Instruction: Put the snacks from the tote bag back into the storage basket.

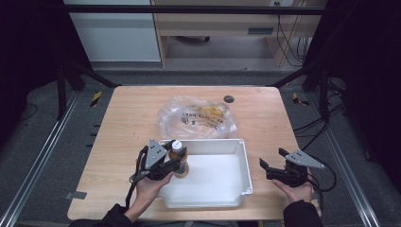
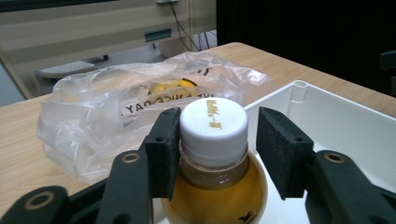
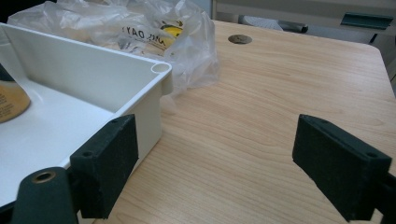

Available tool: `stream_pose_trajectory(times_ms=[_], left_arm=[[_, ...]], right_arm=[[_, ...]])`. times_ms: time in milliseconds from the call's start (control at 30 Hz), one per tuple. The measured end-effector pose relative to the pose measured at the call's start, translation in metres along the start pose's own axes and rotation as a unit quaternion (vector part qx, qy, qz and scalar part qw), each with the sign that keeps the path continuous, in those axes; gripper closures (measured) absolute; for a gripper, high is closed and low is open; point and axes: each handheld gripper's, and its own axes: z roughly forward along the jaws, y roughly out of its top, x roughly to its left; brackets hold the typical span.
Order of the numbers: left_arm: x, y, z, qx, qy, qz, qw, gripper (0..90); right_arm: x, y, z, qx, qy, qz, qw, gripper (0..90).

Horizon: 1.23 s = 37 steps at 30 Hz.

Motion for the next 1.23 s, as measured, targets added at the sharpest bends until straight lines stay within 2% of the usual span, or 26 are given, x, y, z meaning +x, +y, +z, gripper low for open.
stream_pose_trajectory(times_ms=[167,300,533,600,833,1000,1233], left_arm=[[0.006,0.001,-0.008,0.002,-0.017,0.004,0.9998,41.3],[0.013,0.001,-0.014,0.01,-0.034,-0.004,0.9993,33.2],[0.022,-0.002,-0.024,0.016,-0.037,0.003,0.9992,27.8],[0.026,-0.004,-0.029,0.015,-0.031,0.007,0.9994,27.8],[0.046,-0.012,-0.042,0.011,-0.013,-0.011,0.9998,28.1],[0.062,-0.021,-0.049,0.015,0.004,-0.013,0.9998,28.0],[0.085,-0.037,-0.054,0.019,0.036,-0.025,0.9989,28.0]], right_arm=[[0.0,0.0,0.0,-0.001,-0.001,0.0,1.0,14.3],[0.0,0.0,0.0,0.001,-0.002,0.001,1.0,13.9],[-0.002,-0.001,-0.001,0.001,-0.005,0.004,1.0,13.3],[-0.002,-0.001,-0.001,0.0,-0.005,0.004,1.0,13.0],[-0.003,-0.001,-0.001,0.006,-0.007,0.003,1.0,12.1],[-0.003,-0.001,0.0,0.008,-0.009,0.001,0.9999,11.8],[-0.003,-0.002,0.0,0.013,-0.013,-0.001,0.9998,11.8]])
